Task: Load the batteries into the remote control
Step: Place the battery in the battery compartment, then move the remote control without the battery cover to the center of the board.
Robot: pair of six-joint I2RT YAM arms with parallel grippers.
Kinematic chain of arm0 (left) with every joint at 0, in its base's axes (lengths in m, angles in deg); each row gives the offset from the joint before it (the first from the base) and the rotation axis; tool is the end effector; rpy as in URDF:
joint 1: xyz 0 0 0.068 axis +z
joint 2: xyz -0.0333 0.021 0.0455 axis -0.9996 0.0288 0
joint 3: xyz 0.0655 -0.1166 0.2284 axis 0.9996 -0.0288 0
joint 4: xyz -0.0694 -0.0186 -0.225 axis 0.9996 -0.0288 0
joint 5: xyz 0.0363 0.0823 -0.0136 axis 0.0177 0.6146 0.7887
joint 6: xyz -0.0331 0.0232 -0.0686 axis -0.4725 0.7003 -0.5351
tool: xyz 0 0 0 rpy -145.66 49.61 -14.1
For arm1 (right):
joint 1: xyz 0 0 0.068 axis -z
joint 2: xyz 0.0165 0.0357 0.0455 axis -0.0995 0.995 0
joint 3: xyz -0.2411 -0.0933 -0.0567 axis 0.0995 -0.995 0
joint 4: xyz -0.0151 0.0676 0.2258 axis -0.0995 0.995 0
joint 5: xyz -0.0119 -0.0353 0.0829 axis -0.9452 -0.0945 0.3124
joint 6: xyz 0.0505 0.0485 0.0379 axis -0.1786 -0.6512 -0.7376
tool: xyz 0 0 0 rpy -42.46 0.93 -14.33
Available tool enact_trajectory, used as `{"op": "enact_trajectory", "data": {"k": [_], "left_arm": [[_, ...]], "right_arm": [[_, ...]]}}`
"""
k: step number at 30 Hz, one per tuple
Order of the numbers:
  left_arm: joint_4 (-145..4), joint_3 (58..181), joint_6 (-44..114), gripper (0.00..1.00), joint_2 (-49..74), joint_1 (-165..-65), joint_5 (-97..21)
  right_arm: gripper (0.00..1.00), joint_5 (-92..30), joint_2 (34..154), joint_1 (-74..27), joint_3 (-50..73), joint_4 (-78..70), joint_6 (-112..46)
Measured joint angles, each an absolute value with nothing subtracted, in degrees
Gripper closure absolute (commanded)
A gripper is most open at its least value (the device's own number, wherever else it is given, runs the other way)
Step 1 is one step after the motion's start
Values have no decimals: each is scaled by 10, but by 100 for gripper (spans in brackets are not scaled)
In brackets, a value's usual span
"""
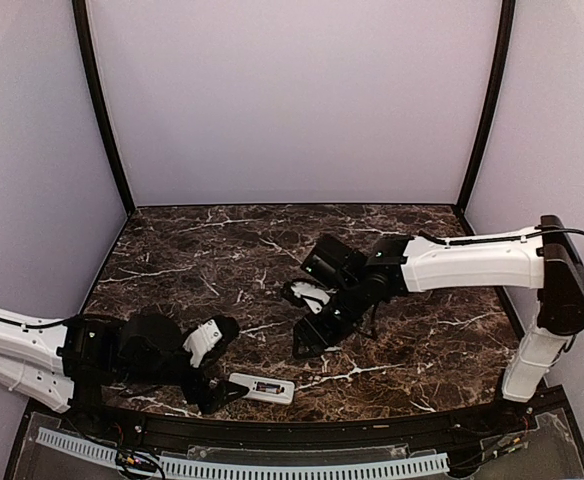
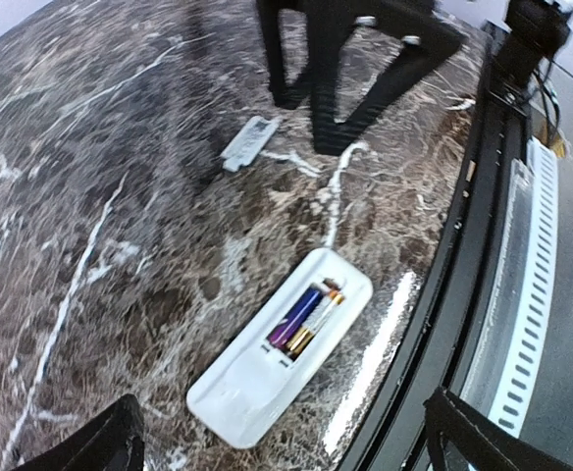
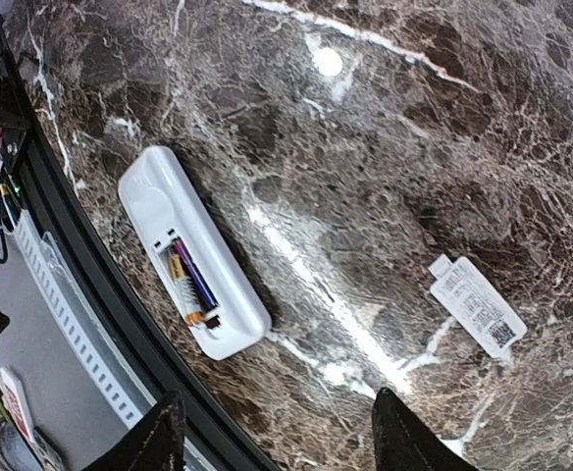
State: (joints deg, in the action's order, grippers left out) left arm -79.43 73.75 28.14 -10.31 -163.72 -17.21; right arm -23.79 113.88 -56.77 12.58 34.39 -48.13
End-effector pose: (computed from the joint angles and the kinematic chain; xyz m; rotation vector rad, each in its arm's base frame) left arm 0.0661 -0.1956 0.1965 0.9448 2.0160 -0.7126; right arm 0.1475 0.3220 0.2024 -1.0854 2.6799 0.7371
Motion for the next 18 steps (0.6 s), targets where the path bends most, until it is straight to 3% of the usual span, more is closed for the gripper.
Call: {"op": "enact_trajectory", "data": {"k": [6,11,18], "left_arm": [[-806,845,496,1,9,-1638,-258],[-932,974,673,1,165,-1625,-271],[-1076,999,778,1,256,-1546,-314]], "right_arm": [[33,-234,1092,-537,45,298,-493],[32,-236,1061,-524,15,273,-489],[32,-231,1028,-516,-19,247,-482]]}}
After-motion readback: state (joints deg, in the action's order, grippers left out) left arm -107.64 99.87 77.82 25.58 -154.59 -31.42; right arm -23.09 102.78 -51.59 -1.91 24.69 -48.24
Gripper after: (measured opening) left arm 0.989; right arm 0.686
